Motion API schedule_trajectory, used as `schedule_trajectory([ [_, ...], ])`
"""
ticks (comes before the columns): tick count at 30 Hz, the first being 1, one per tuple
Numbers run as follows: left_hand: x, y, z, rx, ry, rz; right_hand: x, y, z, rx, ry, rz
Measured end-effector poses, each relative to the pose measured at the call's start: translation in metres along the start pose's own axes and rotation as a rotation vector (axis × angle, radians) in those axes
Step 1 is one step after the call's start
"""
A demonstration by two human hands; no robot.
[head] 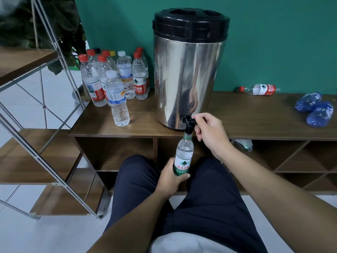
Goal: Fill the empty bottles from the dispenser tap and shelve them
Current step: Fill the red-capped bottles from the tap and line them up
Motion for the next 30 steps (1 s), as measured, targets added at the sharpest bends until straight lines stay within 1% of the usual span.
schedule_trajectory([
  [11,0.0017,-0.0003,0.0,0.028,0.002,0.006,0.0067,-0.0087,0.0095,0.125,-0.128,-0.048],
  [30,0.002,0.0013,0.0024,0.016,0.003,0.012,0.0076,-0.0093,0.0027,0.094,-0.147,-0.079],
])
Point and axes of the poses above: each hand's wrist, its own x-axis towards the middle knuckle, its own y-axis out of the back of the hand, z = x × y, the point moved 10 cm from there along x, towards the middle knuckle, and after that the axes turned 8 degrees about z, right-handed, at the moved point
